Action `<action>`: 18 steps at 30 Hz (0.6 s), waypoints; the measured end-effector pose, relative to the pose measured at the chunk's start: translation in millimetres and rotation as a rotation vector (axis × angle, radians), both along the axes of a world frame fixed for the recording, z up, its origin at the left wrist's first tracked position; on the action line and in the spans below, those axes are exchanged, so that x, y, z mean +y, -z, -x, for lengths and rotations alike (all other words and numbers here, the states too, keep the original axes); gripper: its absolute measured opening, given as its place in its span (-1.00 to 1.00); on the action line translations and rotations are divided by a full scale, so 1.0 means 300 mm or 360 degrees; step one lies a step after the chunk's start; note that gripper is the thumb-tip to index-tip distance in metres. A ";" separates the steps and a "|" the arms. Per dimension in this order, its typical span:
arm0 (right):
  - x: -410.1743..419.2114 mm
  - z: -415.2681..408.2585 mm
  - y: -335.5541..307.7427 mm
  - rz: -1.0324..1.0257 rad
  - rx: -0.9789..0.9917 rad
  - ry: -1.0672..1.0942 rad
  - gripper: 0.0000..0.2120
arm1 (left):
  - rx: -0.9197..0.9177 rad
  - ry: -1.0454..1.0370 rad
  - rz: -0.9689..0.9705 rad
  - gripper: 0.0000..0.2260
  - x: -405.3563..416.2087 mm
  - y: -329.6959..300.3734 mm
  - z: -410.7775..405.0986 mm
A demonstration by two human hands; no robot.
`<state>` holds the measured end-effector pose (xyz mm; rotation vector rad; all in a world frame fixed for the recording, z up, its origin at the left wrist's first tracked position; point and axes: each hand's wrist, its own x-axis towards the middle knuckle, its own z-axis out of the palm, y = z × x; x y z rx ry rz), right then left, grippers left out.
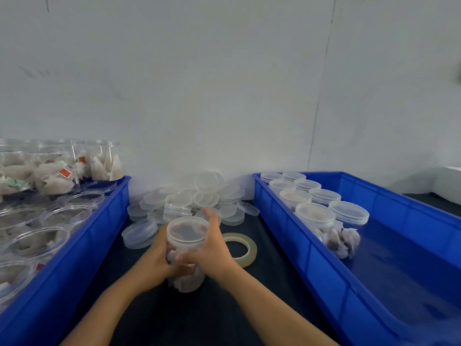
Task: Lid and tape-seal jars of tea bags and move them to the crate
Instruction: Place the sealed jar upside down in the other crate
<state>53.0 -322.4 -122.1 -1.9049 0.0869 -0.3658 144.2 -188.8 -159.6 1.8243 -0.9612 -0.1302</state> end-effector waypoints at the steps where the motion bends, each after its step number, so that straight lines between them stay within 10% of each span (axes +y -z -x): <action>1: -0.004 0.003 -0.010 -0.0009 -0.0003 0.0000 0.03 | -0.0005 -0.0003 0.0002 -0.18 -0.006 -0.009 0.002; 8: -0.090 0.084 -0.171 0.0061 -0.0159 0.0079 0.08 | -0.0043 -0.0014 0.0215 -0.30 -0.122 -0.179 0.112; 18: -0.375 0.489 -0.471 0.0506 -0.0547 0.0596 0.04 | -0.0377 0.0115 0.0381 0.01 -0.478 -0.471 0.418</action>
